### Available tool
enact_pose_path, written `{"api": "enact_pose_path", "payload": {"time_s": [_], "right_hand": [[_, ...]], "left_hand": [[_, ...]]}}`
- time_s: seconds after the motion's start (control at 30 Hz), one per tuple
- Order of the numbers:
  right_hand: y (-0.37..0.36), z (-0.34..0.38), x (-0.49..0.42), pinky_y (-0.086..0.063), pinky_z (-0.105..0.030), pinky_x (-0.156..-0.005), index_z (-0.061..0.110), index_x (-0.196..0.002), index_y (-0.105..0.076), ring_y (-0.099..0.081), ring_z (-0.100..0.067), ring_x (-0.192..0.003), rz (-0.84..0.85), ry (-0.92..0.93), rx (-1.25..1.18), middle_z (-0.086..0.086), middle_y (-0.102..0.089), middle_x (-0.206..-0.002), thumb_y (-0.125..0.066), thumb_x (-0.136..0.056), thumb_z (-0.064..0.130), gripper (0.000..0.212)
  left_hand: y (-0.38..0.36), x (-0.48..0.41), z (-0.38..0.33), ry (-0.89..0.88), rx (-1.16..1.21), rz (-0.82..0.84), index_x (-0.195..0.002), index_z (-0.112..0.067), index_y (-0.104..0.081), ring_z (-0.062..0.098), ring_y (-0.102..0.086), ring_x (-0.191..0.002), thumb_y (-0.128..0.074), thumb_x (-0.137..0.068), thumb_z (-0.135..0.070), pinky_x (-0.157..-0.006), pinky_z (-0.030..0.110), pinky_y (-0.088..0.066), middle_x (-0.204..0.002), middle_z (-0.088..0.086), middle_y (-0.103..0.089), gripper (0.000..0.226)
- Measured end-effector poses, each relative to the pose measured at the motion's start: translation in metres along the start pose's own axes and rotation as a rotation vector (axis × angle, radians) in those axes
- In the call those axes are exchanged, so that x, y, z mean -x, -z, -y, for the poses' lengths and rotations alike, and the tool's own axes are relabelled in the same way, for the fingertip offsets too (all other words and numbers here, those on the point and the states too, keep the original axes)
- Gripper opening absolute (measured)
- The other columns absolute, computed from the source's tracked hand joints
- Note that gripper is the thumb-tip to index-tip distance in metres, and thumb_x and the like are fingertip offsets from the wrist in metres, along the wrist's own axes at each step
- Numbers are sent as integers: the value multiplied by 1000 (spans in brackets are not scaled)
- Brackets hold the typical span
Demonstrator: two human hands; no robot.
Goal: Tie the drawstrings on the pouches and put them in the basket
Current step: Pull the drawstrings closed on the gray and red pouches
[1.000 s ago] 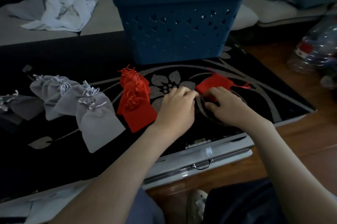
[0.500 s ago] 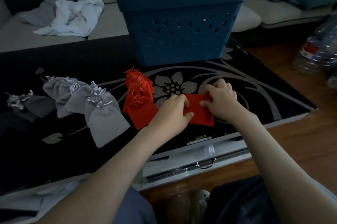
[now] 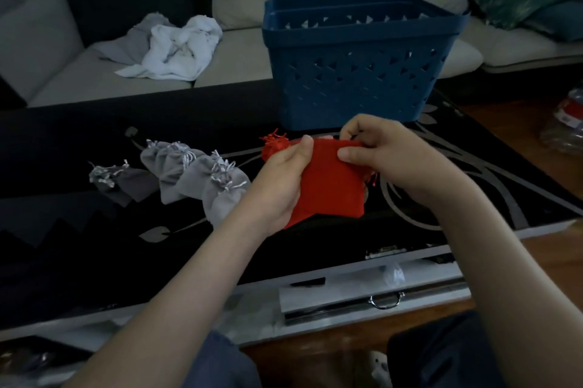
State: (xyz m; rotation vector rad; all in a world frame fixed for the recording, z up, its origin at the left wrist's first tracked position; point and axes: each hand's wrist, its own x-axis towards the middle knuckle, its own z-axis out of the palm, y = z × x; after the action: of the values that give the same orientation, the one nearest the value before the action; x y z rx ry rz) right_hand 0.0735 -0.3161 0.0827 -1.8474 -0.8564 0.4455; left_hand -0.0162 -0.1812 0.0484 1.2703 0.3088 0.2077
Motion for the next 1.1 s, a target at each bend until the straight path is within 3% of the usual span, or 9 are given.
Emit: {"api": "enact_pose_path", "payload": {"time_s": [0.1,0.17,0.37,0.43,0.53,0.63,0.83,0.93,1.1], "right_hand": [[-11,-7,2,-43,-37,-56,9,-93,-57,-55,-27,-60,34,-65,-64,-19,-63,-76,-60,-92,12,5],[-17,-13,4,-40,-35,-55,8,-94,-59,-54,-19,-53,88,-109,-54,-10,-63,-67,-53,-96,20,13],[-21,-23,-3,-32,-24,-61,8,-89,-68,-42,-7,-53,128,-171,41,5,-57,-56,-44,-100,22,31],[-22,-24,-6,-32,-22,-64,7,-86,-70,-46,1,-51,128,-163,81,9,-53,-52,-46,-100,21,31],[-23,-26,-8,-35,-24,-67,26,-65,-69,-48,-7,-61,137,-142,126,6,-53,-59,-49,-98,22,39],[-21,-29,-10,-38,-26,-70,17,-77,-70,-50,-7,-68,90,-132,157,-3,-61,-74,-49,-98,22,30],[-9,-33,-11,-40,-24,-69,21,-70,-66,-57,-5,-70,64,-130,392,2,-64,-73,-53,-94,25,27],[-1,-29,-10,-35,-9,-55,22,-70,-66,-53,4,-60,16,-105,454,9,-61,-67,-53,-94,24,27],[0,-20,-7,-41,-10,-63,24,-75,-66,-56,2,-65,-50,26,370,6,-64,-72,-54,-93,21,22]], "left_hand": [[3,3,-1,-22,81,-52,-104,-11,-66,13,-69,-79,-44,-100,-25,-68,27,-58,-89,3,-72,27],[8,6,1,-15,146,-111,-97,-10,-67,10,-68,-72,-46,-99,-22,-64,25,-58,-82,0,-72,24],[27,6,-3,53,188,-201,-87,-15,-71,21,-65,-89,-53,-96,-29,-88,45,-52,-90,2,-72,24],[26,7,-2,64,174,-205,-84,-16,-70,21,-65,-88,-54,-96,-30,-89,46,-51,-89,1,-71,25],[27,5,-2,85,207,-217,-82,-16,-70,18,-66,-84,-52,-97,-32,-89,43,-51,-86,1,-71,28],[30,3,-3,123,268,-212,-83,-16,-69,18,-64,-86,-45,-99,-31,-90,41,-50,-90,1,-70,33],[35,-1,-6,21,304,-326,-69,-18,-57,11,-62,-79,-42,-100,-26,-81,29,-46,-80,-4,-71,36],[37,-2,-12,-88,312,-406,-64,-19,-47,4,-56,-55,-38,-102,-27,-57,19,-42,-58,-8,-62,39],[36,-1,-5,-135,-41,-384,-70,-16,-52,1,-37,-41,-35,-104,-27,-43,14,-30,-45,-10,-42,40]]}}
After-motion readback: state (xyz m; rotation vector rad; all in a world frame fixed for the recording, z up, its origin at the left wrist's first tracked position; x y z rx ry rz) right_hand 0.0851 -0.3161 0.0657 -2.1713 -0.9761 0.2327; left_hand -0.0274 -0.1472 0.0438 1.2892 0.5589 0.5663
